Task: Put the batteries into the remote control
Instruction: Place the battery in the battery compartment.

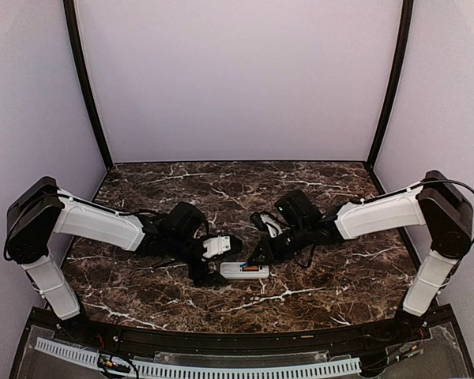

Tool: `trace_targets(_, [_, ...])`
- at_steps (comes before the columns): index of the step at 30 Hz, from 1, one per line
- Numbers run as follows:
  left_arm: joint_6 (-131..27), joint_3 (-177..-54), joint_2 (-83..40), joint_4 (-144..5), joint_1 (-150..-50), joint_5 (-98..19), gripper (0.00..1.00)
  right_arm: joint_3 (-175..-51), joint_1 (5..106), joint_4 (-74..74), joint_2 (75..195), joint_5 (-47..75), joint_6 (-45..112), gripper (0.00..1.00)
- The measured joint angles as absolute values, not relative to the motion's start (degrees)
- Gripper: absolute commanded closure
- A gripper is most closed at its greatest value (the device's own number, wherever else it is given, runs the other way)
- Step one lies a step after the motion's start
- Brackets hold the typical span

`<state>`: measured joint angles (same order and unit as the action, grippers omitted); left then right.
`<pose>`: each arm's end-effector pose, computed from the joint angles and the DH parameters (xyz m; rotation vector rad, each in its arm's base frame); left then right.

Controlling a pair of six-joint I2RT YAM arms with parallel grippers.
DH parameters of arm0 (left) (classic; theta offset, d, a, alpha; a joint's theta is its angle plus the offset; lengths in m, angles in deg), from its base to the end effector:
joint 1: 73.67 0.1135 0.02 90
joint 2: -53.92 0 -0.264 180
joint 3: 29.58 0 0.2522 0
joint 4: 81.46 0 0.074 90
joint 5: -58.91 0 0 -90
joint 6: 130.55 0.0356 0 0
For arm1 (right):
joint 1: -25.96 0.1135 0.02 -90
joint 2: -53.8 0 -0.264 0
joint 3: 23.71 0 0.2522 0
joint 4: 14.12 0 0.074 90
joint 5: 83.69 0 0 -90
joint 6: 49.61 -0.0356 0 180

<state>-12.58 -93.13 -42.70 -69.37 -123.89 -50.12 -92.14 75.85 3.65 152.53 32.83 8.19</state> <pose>0.2071 -0.2669 0.1618 1.6241 1.7385 -0.5793 0.2124 0.2768 0.1684 -0.6446 2.5845 1.1390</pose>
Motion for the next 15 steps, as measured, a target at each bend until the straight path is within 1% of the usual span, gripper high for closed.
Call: trace_targets(15, [-13.1, -93.2, -47.5, -69.4, -123.2, -51.9, 0.21, -91.6, 75.1, 3.1, 154.4, 33.4, 9.1, 1.0])
